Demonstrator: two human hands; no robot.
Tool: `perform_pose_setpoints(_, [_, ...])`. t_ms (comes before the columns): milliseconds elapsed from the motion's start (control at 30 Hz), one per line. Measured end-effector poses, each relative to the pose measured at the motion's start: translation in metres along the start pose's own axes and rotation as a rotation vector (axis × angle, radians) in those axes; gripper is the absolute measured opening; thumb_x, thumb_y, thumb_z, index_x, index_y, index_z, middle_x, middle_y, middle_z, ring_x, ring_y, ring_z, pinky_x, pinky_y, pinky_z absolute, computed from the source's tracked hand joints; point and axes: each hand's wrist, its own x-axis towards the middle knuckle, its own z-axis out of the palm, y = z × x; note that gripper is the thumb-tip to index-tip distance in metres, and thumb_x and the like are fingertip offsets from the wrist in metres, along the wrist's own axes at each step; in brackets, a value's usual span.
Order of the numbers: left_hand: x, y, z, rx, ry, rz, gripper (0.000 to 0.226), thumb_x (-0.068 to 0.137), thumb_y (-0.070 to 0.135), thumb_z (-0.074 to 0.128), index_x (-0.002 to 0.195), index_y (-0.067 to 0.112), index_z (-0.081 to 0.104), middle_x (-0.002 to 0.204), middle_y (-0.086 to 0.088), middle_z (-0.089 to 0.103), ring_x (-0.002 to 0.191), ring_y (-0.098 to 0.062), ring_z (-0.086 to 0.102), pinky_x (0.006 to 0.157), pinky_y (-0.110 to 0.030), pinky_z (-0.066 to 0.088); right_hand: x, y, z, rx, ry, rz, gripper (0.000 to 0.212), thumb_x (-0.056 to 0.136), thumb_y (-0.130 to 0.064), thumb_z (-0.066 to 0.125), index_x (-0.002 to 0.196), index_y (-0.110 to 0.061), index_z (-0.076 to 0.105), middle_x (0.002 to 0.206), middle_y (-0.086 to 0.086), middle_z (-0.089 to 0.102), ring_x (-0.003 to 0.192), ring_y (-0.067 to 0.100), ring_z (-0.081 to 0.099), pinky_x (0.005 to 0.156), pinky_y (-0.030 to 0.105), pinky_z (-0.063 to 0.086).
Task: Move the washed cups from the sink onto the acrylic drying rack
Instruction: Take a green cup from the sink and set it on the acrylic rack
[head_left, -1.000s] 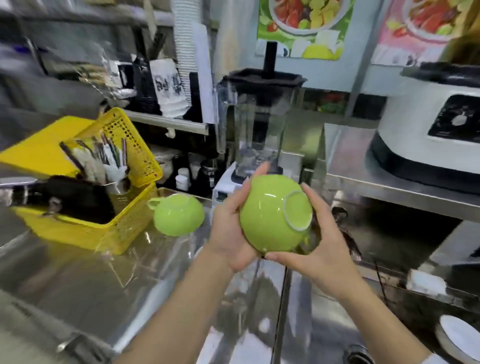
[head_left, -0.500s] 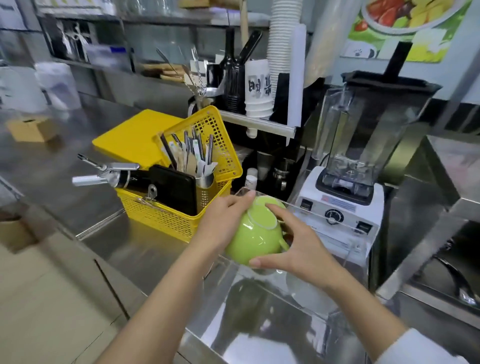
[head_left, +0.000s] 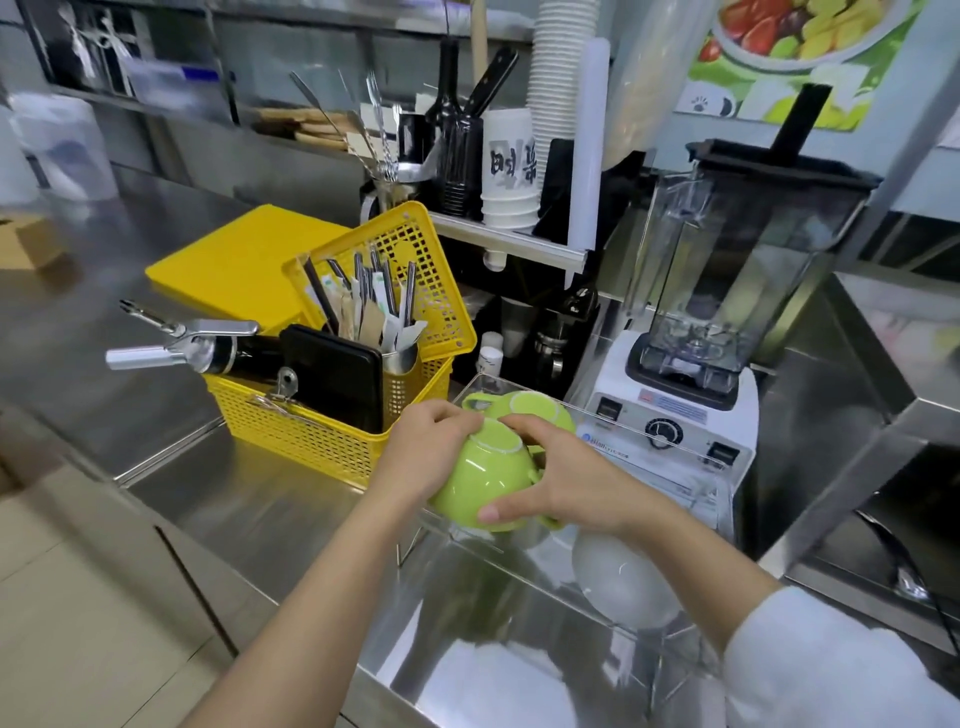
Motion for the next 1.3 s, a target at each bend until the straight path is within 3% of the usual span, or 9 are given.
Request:
perform_pose_setpoints(133, [0.005, -0.006, -0.001, 0.015, 0.005, 0.009, 0.007, 0.076, 0.028, 0.065, 0.076, 0.021, 0.068, 0.085, 0.0, 0.067, 0.086, -0.025, 0.063, 0.081, -0.042, 0.05, 0.005, 0.0, 0.002, -0.018, -0.023, 0.023, 0.081, 0.059, -0.023, 0.085, 0.126, -0.028, 0.042, 0.105, -0.015, 0.057, 0.092, 0.002, 0.058, 0.05, 0.006, 0.042])
perform_pose_setpoints(300, [0.009, -0.016, -0.003, 0.015, 0.041, 0.028, 0.011, 0.075, 0.03, 0.066, 0.078, 0.019, 0.068, 0.086, 0.0, 0.068, 0.085, -0.023, 0.063, 0.081, -0.043, 0.05, 0.01, 0.004, 0.008, -0.05, -0.019, 0.046, 0.078, 0.055, -0.026, 0.087, 0.119, -0.032, 0.043, 0.103, -0.018, 0.057, 0.096, 0.009, 0.059, 0.063, 0.018, 0.046])
perform_pose_setpoints(467, [0.006, -0.024, 0.002, -0.021, 0.086, 0.075, 0.01, 0.079, 0.024, 0.065, 0.081, 0.015, 0.068, 0.082, 0.004, 0.066, 0.082, -0.018, 0.061, 0.075, -0.038, 0.048, 0.011, 0.002, 0.01, -0.117, -0.026, 0.052, 0.077, 0.057, -0.021, 0.086, 0.112, -0.037, 0.035, 0.098, -0.021, 0.05, 0.087, 0.001, 0.054, 0.057, 0.009, 0.044])
perform_pose_setpoints(600, [0.003, -0.029, 0.003, -0.072, 0.125, 0.104, 0.009, 0.079, 0.022, 0.066, 0.079, 0.014, 0.068, 0.08, 0.002, 0.066, 0.079, -0.015, 0.06, 0.07, -0.033, 0.046, 0.012, 0.0, 0.013, -0.162, -0.026, 0.043, 0.088, 0.057, -0.021, 0.086, 0.128, -0.026, 0.035, 0.111, -0.007, 0.05, 0.101, 0.012, 0.052, 0.075, 0.021, 0.045])
perform_pose_setpoints(800, [0.003, -0.03, 0.003, -0.085, 0.12, 0.12, 0.009, 0.079, 0.022, 0.066, 0.079, 0.013, 0.067, 0.078, 0.003, 0.064, 0.077, -0.016, 0.059, 0.068, -0.032, 0.045, 0.012, 0.003, 0.014, -0.169, -0.024, 0.036, 0.092, 0.057, -0.022, 0.086, 0.131, -0.025, 0.032, 0.114, -0.006, 0.049, 0.101, 0.013, 0.051, 0.07, 0.019, 0.044])
perform_pose_setpoints(967, [0.0, -0.028, 0.004, -0.109, 0.153, 0.146, 0.009, 0.077, 0.021, 0.067, 0.081, 0.013, 0.068, 0.079, 0.003, 0.065, 0.08, -0.018, 0.06, 0.077, -0.041, 0.049, 0.011, 0.003, 0.012, -0.237, 0.004, 0.008, 0.099, 0.054, -0.027, 0.087, 0.134, -0.025, 0.03, 0.124, -0.006, 0.046, 0.111, 0.011, 0.047, 0.094, 0.025, 0.042])
perform_pose_setpoints(1100, [-0.003, -0.014, 0.009, -0.132, 0.196, 0.239, 0.015, 0.075, 0.025, 0.068, 0.085, 0.014, 0.068, 0.082, 0.004, 0.067, 0.086, -0.019, 0.061, 0.08, -0.039, 0.049, 0.005, 0.0, 0.0, -0.27, 0.062, -0.061, 0.106, 0.049, -0.031, 0.089, 0.137, -0.023, 0.03, 0.136, -0.006, 0.042, 0.123, 0.01, 0.041, 0.107, 0.031, 0.035])
perform_pose_setpoints(1300, [0.006, 0.02, 0.042, -0.121, 0.143, 0.388, 0.021, 0.072, 0.032, 0.062, 0.087, 0.017, 0.062, 0.09, 0.0, 0.065, 0.09, -0.017, 0.058, 0.082, -0.033, 0.046, -0.017, -0.001, -0.043, -0.29, 0.17, -0.067, 0.1, 0.054, -0.023, 0.088, 0.136, -0.028, 0.031, 0.126, -0.012, 0.042, 0.104, -0.005, 0.04, 0.091, 0.018, 0.042])
